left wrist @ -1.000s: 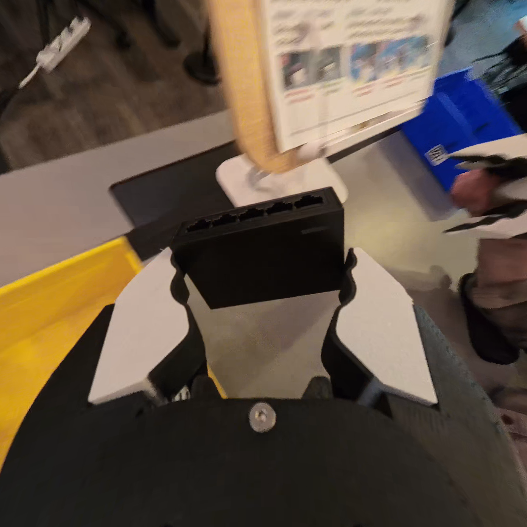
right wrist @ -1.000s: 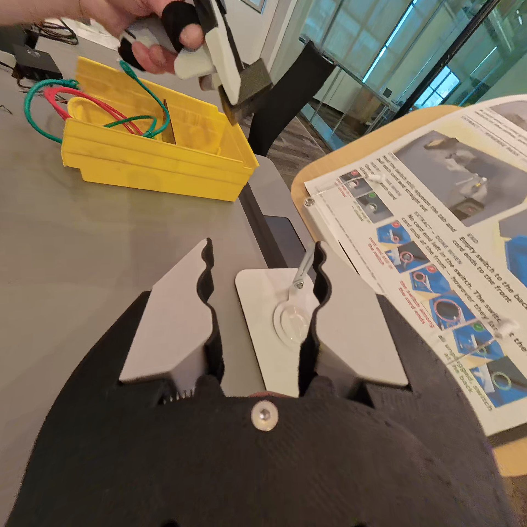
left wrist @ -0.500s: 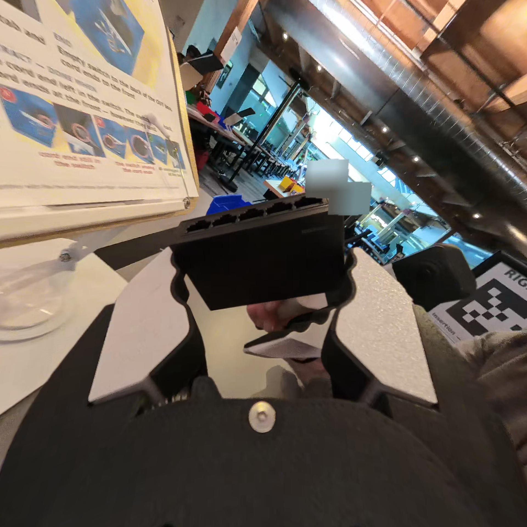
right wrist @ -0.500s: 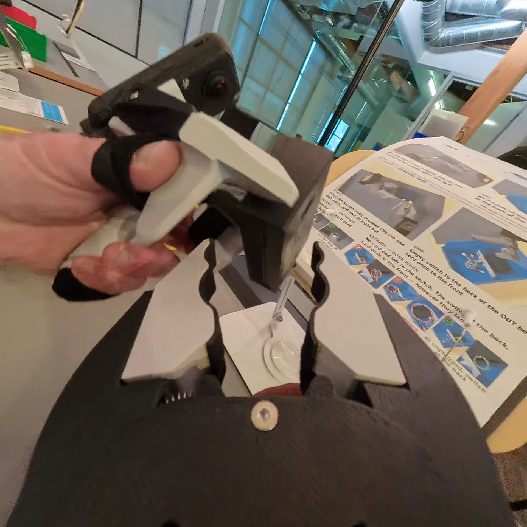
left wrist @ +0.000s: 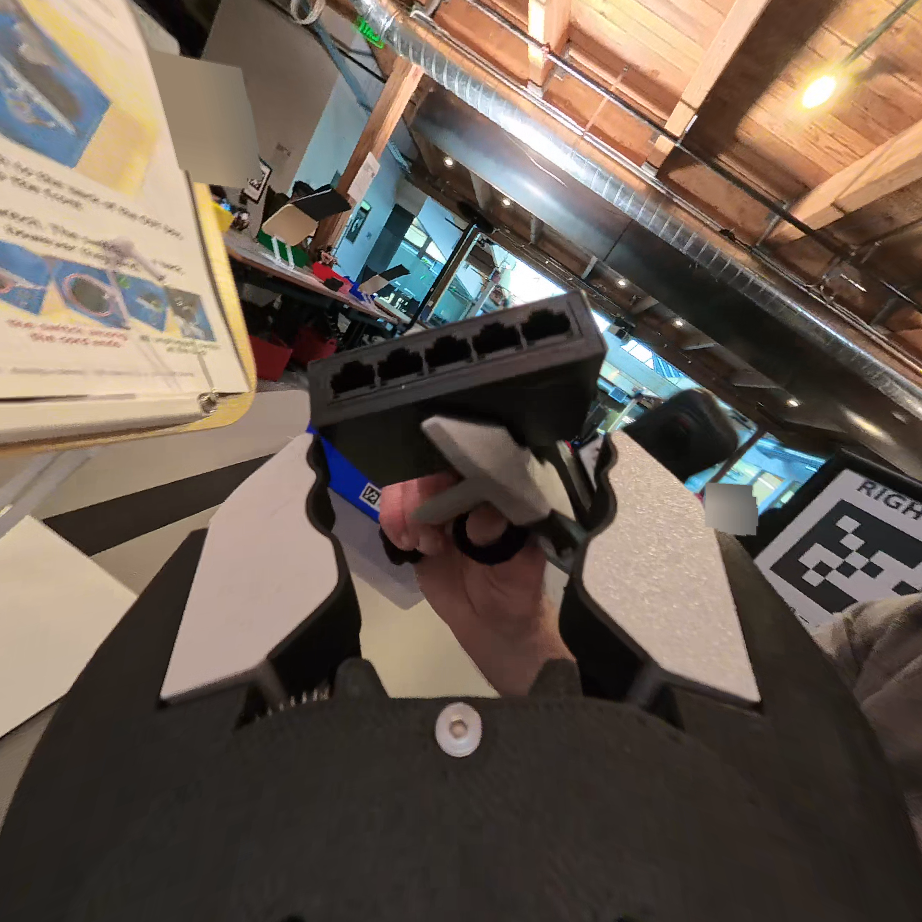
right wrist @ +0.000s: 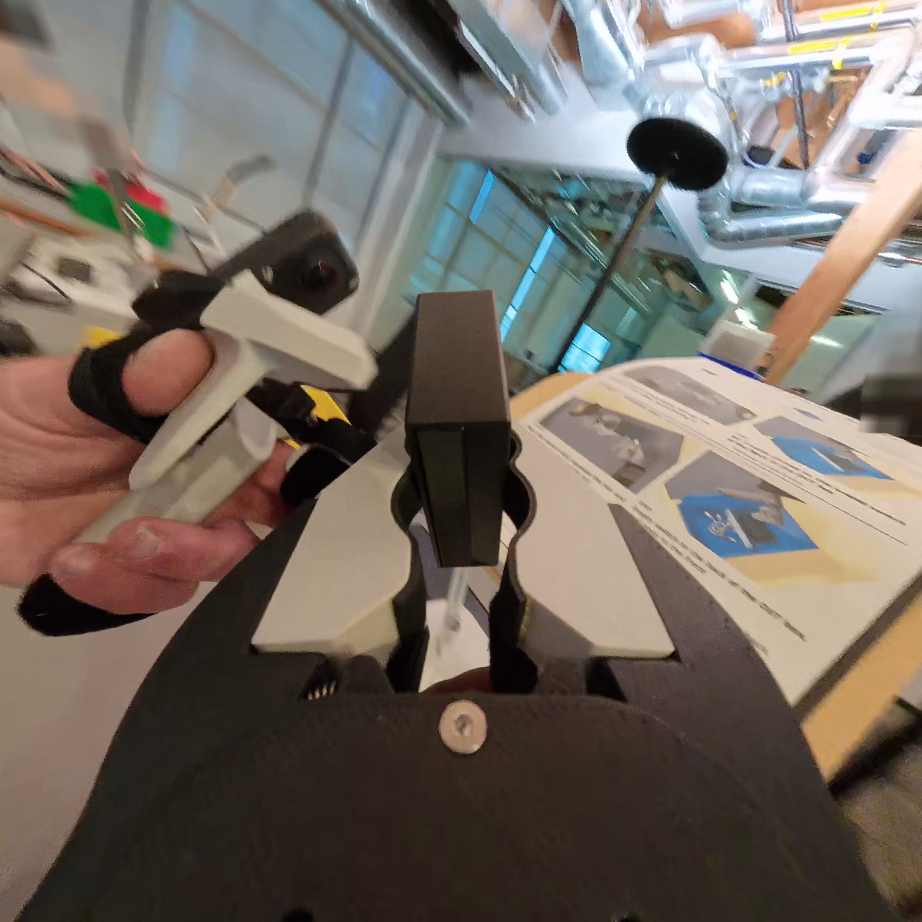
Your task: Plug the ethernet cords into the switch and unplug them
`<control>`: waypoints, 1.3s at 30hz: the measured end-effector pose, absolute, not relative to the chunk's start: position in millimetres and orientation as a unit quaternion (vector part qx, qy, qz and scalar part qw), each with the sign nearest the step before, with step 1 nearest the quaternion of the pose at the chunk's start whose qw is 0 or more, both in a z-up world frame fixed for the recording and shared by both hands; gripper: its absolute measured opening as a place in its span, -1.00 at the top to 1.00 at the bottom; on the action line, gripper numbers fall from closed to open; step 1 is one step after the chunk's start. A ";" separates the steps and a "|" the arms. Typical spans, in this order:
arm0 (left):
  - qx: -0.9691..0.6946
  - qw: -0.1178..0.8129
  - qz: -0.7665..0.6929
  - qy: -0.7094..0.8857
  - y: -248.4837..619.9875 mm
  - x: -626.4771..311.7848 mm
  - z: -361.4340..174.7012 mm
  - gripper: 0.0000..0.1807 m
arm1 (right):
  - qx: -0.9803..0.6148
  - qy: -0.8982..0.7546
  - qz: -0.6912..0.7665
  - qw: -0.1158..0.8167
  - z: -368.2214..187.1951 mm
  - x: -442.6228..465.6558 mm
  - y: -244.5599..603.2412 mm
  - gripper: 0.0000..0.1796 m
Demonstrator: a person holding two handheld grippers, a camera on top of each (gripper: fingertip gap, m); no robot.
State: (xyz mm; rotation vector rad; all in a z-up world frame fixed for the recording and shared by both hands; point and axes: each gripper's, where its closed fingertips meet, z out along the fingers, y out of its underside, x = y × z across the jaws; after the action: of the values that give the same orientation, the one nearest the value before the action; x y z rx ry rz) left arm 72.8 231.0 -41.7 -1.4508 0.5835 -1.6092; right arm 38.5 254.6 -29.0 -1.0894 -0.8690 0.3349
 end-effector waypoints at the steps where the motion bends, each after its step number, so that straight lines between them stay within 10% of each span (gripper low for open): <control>1: -0.576 0.437 -0.646 0.245 225.0 72.7 -37.5 -0.11 | -0.484 -0.401 0.195 0.753 -21.0 42.7 247.6 0.71; 12: -0.541 0.565 -0.440 0.441 193.3 73.8 -33.6 0.16 | -0.285 -0.477 0.552 0.622 7.5 80.0 156.1 0.71; 22: -0.491 0.592 -0.379 0.516 166.2 84.0 -35.9 0.70 | -0.281 -0.493 0.565 0.600 -2.7 69.9 151.8 0.70; 39: -0.461 0.589 -0.348 0.565 176.8 59.5 -44.4 0.70 | -0.355 -0.542 0.475 0.595 -15.9 64.7 159.0 0.55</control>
State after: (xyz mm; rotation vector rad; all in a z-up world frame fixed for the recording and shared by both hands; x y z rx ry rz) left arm 59.5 176.8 -44.4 -1.0737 1.3164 -0.8107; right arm 64.7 159.0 -15.9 -0.8246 -1.2596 1.1039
